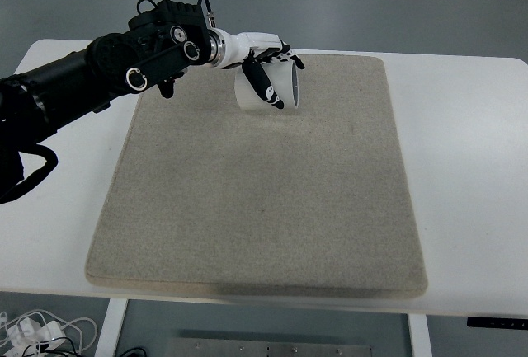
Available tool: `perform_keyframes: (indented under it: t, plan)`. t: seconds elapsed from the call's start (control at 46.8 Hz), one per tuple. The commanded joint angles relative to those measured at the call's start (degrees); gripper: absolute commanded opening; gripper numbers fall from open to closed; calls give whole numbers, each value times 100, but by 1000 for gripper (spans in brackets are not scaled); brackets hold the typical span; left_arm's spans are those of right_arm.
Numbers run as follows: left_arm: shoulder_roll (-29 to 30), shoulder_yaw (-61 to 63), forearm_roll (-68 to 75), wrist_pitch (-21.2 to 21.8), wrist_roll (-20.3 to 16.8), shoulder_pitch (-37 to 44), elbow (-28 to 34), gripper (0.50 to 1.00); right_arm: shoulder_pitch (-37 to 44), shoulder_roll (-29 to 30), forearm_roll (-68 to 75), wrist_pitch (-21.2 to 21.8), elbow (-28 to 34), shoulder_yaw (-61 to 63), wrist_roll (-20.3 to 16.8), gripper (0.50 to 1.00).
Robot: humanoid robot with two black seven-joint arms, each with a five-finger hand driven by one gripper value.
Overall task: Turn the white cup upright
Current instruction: 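Lift the cup with the left hand and rotate it opening-up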
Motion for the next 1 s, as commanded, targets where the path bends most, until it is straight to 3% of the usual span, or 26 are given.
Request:
perform_keyframes:
  t: [0.0, 0.107, 0.384, 0.726, 0.983]
  plan:
    - [50, -370, -98, -1, -33, 157, 35, 514, 0, 0, 0, 0, 0, 0, 0, 952]
    - [190, -775, -423, -19, -68, 412, 35, 514, 0, 0, 0, 0, 9, 0, 0, 952]
    - [384, -1320, -1161, 210, -551, 834, 35, 500, 0, 0, 0, 0, 0, 0, 0, 952]
    - [384, -2339, -1399, 131, -1193, 1564, -9, 500, 0, 0, 0, 0, 0, 0, 0, 952]
    - [384, -2586, -1452, -80, -2106, 2108, -27, 500, 0, 0, 0, 0, 0, 0, 0, 952]
